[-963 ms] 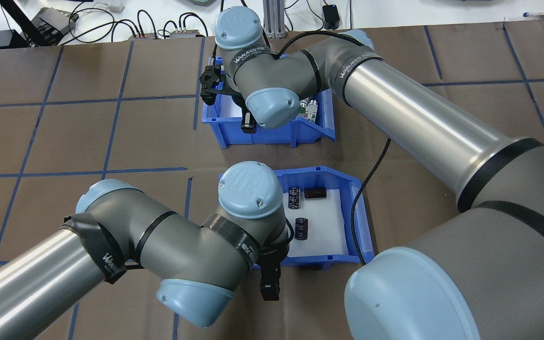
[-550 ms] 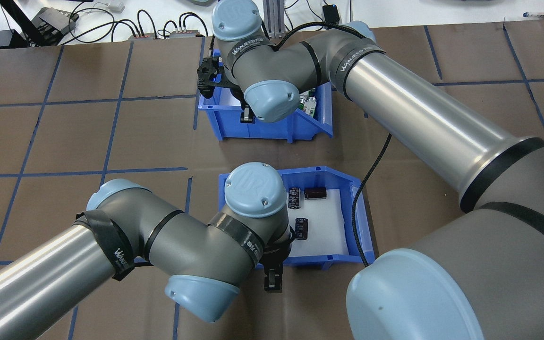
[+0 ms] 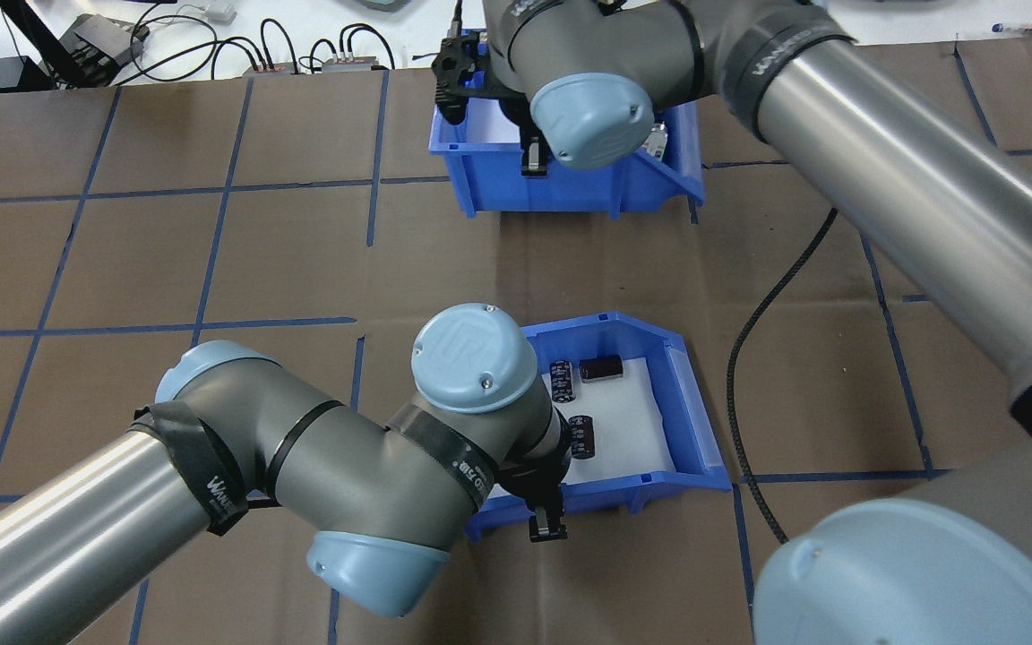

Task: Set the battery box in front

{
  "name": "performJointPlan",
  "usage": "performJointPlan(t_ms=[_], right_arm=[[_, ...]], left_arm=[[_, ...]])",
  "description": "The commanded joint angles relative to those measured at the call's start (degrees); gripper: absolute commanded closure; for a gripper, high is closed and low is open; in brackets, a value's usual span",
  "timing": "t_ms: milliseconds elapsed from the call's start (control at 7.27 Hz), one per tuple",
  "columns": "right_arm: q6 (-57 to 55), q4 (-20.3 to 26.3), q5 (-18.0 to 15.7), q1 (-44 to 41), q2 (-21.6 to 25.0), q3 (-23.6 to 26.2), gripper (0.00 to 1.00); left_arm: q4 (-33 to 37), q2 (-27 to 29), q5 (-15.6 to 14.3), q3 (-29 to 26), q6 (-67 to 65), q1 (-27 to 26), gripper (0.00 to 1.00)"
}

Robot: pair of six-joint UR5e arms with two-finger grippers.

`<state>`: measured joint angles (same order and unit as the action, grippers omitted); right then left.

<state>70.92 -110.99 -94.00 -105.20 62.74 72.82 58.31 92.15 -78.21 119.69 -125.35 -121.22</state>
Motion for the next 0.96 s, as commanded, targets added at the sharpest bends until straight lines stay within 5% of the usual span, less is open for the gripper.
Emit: performJointPlan(t_ms=[0,413,688,826], right_arm=[[10.7,0.5,0.0,7.6,2.5,0.1,1.0],[27.3,5.9,0.9,17.9,6.2,0.2,1.0],[39.9,9.5,4.4,26.7,7.2,0.3,1.0],[43.8,11.0,5.4,30.0,8.3,1.3,1.0]], left_arm=[[0.2,-2.9,-0.6,-0.5,1.8,2.3,1.0],[0.1,-2.9,-3.9,-1.3,11.0,11.1,1.0],[0.1,1.3,-4.7,-6.4,19.6,17.0,1.0],[0.1,5.8,-8.0,-10.6,21.4,18.5,1.0]])
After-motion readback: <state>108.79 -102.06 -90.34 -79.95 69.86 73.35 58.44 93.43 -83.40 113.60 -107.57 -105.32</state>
